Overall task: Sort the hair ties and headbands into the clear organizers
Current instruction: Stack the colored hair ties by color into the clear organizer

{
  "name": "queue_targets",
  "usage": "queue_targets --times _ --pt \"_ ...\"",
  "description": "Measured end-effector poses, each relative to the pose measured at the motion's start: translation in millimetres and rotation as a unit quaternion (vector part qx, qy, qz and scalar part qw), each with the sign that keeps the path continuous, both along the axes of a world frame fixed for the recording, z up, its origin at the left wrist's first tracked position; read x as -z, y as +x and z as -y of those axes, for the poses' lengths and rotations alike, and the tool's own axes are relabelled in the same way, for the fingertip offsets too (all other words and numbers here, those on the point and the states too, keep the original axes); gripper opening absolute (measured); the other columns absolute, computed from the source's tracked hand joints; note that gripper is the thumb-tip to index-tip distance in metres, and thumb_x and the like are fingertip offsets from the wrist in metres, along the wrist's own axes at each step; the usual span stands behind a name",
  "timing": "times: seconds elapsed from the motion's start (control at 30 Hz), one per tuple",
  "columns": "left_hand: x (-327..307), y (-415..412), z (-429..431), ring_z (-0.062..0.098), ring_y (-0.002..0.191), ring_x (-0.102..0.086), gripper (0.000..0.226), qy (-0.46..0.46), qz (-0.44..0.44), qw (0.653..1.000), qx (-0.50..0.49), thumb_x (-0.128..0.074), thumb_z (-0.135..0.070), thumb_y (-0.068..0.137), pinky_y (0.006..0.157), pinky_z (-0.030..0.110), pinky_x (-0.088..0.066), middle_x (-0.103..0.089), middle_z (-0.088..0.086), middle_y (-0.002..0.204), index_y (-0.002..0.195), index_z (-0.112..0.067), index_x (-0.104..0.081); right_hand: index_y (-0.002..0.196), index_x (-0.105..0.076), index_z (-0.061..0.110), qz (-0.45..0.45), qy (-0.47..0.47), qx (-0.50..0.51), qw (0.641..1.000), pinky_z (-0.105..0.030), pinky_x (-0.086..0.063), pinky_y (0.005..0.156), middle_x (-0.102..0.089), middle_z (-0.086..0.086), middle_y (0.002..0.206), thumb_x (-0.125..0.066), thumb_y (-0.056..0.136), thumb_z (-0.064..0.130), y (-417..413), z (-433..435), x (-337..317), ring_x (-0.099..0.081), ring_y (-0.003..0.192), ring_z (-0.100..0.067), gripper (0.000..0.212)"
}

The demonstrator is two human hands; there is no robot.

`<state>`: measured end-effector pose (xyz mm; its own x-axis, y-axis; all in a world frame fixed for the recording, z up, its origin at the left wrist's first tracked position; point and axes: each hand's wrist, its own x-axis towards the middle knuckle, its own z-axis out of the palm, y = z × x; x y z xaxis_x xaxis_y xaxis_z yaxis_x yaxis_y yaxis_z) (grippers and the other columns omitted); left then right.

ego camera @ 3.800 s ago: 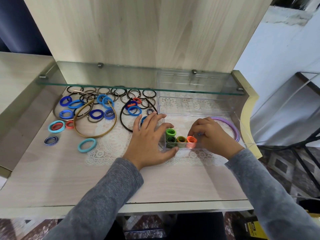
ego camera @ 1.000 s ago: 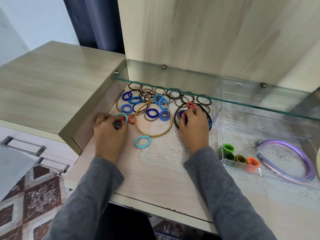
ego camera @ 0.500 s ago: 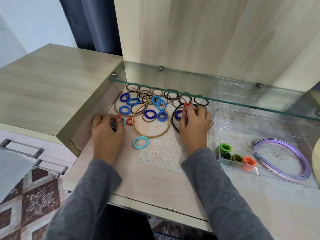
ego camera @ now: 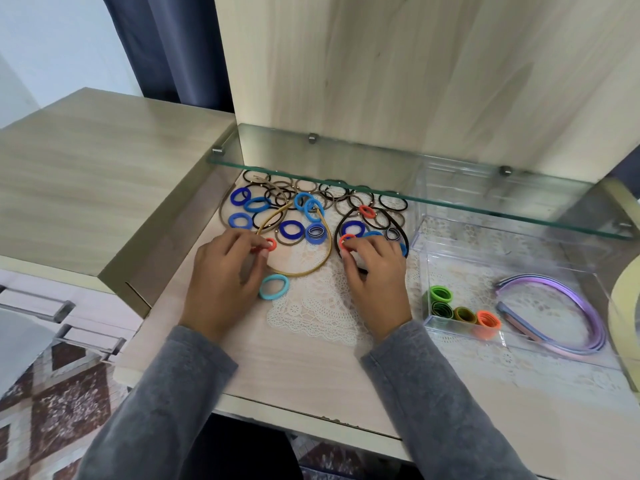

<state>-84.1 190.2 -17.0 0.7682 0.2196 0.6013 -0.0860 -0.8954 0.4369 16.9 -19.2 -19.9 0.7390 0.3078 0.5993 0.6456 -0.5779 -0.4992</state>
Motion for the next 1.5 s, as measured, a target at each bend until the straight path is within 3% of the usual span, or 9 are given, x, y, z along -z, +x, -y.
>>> queue_targets --times 0.27,0.43,0.6,0.83,1.0,1.2,1.4,1.5 --pt "-2 -5 13 0.022 0.097 -0.064 0.015 0.108 0.042 0.993 0.000 -0.061 -0.024 0.098 0.086 0.044 -0.045 -0.068 0.001 0.107 0.104 -0.016 -0.072 0.102 -0.071 0.017 -0.020 0.002 -0.012 1.000 -0.035 -0.040 0.081 -0.060 0.000 0.098 -0.065 0.090 0.021 -2 3 -1 -0.046 0.092 -0.014 0.014" --pt "3 -6 27 0.019 0.093 -0.064 0.015 0.157 0.031 0.985 0.069 -0.062 -0.027 0.097 0.086 0.039 -0.044 -0.068 -0.002 0.102 0.103 -0.018 -0.073 0.102 -0.070 0.019 -0.039 0.015 -0.025 0.999 -0.034 -0.039 0.083 -0.061 0.004 0.099 -0.063 0.090 0.022 -2 5 -2 -0.047 0.093 -0.013 0.014" --pt "2 -9 26 0.015 0.097 -0.063 0.018 0.137 -0.010 0.985 0.103 -0.063 -0.036 0.094 0.087 0.037 -0.043 -0.068 -0.007 0.101 0.102 -0.022 -0.073 0.098 -0.070 0.020 -0.023 0.031 -0.037 0.999 -0.039 -0.043 0.078 -0.062 0.005 0.097 -0.057 0.088 0.028 -5 6 -2 -0.050 0.092 -0.017 0.019" --pt "1 -9 25 0.009 0.102 -0.063 0.031 0.119 -0.072 0.983 0.121 -0.061 -0.053 0.090 0.091 0.035 -0.037 -0.070 -0.017 0.100 0.107 -0.028 -0.069 0.095 -0.067 0.023 -0.020 0.024 -0.076 0.997 -0.039 -0.042 0.079 -0.061 0.010 0.096 -0.064 0.085 0.025 -10 10 -4 -0.049 0.093 -0.016 0.011" --pt "0 -9 26 0.007 0.102 -0.063 0.035 0.107 -0.069 0.984 0.122 -0.060 -0.058 0.089 0.094 0.033 -0.034 -0.070 -0.018 0.101 0.106 -0.029 -0.069 0.091 -0.067 0.022 -0.033 0.026 -0.092 0.995 -0.040 -0.042 0.079 -0.061 0.012 0.094 -0.067 0.084 0.023 -10 10 -4 -0.050 0.091 -0.016 0.007" --pt "-9 -13 28 0.010 0.102 -0.062 0.029 0.058 -0.011 0.998 0.007 -0.047 -0.046 0.097 0.096 0.031 -0.029 -0.069 -0.013 0.103 0.102 -0.026 -0.068 0.097 -0.066 0.022 -0.032 -0.024 -0.155 0.987 -0.041 -0.042 0.081 -0.063 0.013 0.097 -0.065 0.084 0.030 -17 9 -7 -0.052 0.093 -0.015 0.015" --pt "-5 -6 26 0.022 0.116 -0.054 0.031 0.031 -0.091 0.981 -0.172 -0.039 -0.035 0.097 0.096 0.039 -0.031 -0.061 0.000 0.122 0.113 -0.022 -0.062 0.103 -0.065 0.023 -0.035 -0.068 -0.187 0.979 -0.036 -0.041 0.081 -0.063 0.015 0.098 -0.070 0.080 0.030 -22 11 -8 -0.050 0.094 -0.010 0.025" --pt "0 0 19 0.024 0.127 -0.044 0.030 -0.046 -0.155 0.964 -0.213 -0.037 -0.035 0.103 0.101 0.043 -0.032 -0.051 0.003 0.135 0.121 -0.021 -0.057 0.107 -0.065 0.023 -0.038 -0.075 -0.193 0.978 -0.036 -0.040 0.081 -0.064 0.013 0.099 -0.066 0.079 0.034 -23 11 -9 -0.050 0.095 -0.010 0.030"
